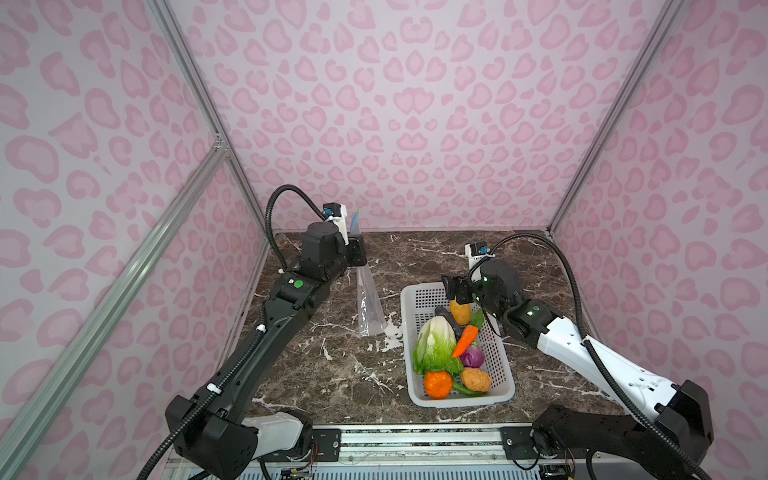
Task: Place the food in the zip-top bag and seal the zipper
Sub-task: 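Lift the bag corner with the left gripper while the right gripper moves over the basket, then carry the bag over the basket while the right gripper grasps its other zipper edge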
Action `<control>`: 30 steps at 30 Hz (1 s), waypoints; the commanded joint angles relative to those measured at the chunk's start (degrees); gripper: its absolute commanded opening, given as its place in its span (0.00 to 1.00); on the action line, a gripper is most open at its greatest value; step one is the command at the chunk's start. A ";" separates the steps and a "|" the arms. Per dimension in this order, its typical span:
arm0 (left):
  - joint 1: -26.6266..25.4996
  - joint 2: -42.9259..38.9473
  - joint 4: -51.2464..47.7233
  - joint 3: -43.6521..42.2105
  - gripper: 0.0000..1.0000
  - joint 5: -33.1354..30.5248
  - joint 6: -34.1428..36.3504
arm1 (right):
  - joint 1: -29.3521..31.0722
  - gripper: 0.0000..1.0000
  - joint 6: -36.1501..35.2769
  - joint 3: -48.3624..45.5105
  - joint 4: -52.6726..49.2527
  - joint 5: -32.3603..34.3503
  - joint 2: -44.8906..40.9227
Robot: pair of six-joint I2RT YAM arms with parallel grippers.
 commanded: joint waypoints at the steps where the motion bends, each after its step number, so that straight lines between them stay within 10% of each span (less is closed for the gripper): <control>1: -4.43 -0.21 2.41 0.22 0.03 0.38 4.68 | -1.37 0.85 4.30 -2.04 2.00 -0.32 -1.77; 16: -26.77 0.49 5.81 -13.50 0.03 -2.51 -0.92 | -17.83 0.79 24.02 -11.00 6.94 -20.98 -8.28; 30: -35.04 -0.88 8.87 -22.00 0.03 -10.73 -8.32 | -18.82 0.44 38.49 -17.13 18.80 -40.67 3.06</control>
